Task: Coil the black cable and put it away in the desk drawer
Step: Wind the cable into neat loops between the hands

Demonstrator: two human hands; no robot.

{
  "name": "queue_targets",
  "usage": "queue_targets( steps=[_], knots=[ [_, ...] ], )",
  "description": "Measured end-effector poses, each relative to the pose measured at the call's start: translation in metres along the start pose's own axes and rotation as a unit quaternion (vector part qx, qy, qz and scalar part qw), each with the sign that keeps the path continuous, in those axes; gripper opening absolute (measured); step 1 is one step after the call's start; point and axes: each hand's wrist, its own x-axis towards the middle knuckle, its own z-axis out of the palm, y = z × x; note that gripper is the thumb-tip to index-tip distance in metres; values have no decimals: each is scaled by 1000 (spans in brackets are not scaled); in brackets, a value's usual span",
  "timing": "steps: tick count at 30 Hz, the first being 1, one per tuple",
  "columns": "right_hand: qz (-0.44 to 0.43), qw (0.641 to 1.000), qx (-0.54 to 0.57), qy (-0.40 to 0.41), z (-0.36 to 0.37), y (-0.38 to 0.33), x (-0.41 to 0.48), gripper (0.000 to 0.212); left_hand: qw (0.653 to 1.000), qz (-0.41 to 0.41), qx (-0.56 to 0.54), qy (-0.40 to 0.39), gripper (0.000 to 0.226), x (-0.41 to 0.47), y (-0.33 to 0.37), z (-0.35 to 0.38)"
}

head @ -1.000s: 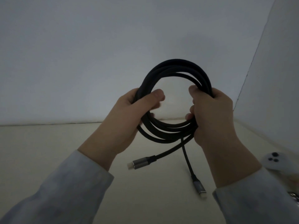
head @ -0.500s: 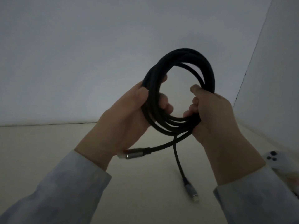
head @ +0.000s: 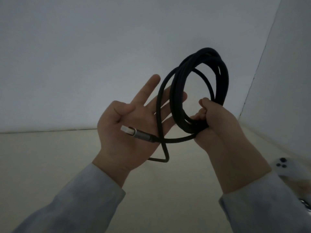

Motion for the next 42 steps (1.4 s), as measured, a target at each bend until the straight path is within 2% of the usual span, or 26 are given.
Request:
queue_targets(
  steps=[3, 6, 9, 11, 12, 13, 16, 18, 22, 28, 29, 31, 33, 36, 38, 40, 42],
  knots=[
    [-1, 1000, 1, 17, 0, 0, 2, 14, 998, -1, 62, -24, 98, 1, -1, -3],
    [4, 1000, 7, 29, -1, 1, 3, 14, 984, -41, 171, 13, 106, -2, -8, -17],
    [7, 999, 19, 36, -1, 2, 5, 10, 967, -16, 254, 21, 61, -3, -18, -25],
    [10, 999, 26, 40, -2, 2, 7, 9, 961, -30, 256, 97, 54, 7, -5, -18],
    [11, 999, 27, 42, -2, 2, 7, 8, 956, -38, 280, 76, 49, 10, 2, -13],
    [10, 999, 28, 43, -3, 3, 7, 9, 947, -59, 306, 79, 58, 14, 0, -14],
    [5, 999, 27, 43, -4, 6, 9, 13, 919, -51, 385, 73, 88, 5, -5, -5],
    [4, 999, 32, 35, -4, 10, 11, 15, 921, -44, 381, 76, 98, -5, -8, -3],
    [-2, 999, 27, 39, -3, 16, 10, 23, 920, 10, 367, 136, 69, 6, -12, 5],
    [-26, 1000, 0, 2, 3, 17, -5, 4, 905, 62, 330, 262, 48, 12, -20, 18],
    [-19, 1000, -6, -8, 5, 19, -8, 7, 898, 70, 328, 286, 45, 13, -20, 19],
    [-15, 999, -25, -28, 9, 27, -12, 16, 861, 85, 371, 338, 42, 12, -23, 15],
    [-16, 997, -44, -58, 13, 33, -17, 16, 833, 88, 386, 386, 39, 12, -23, 7],
    [-3, 993, -66, -99, 18, 37, -24, 10, 855, 76, 282, 428, 29, 14, -16, -1],
    [8, 989, -98, -114, 20, 40, -28, 7, 855, 78, 224, 462, 23, 16, -9, -2],
    [13, 981, -139, -133, 20, 44, -31, 9, 843, 94, 213, 486, 17, 15, -1, -3],
    [6, 971, -176, -160, 20, 46, -34, 8, 830, 93, 250, 491, 9, 14, 10, -5]
  ],
)
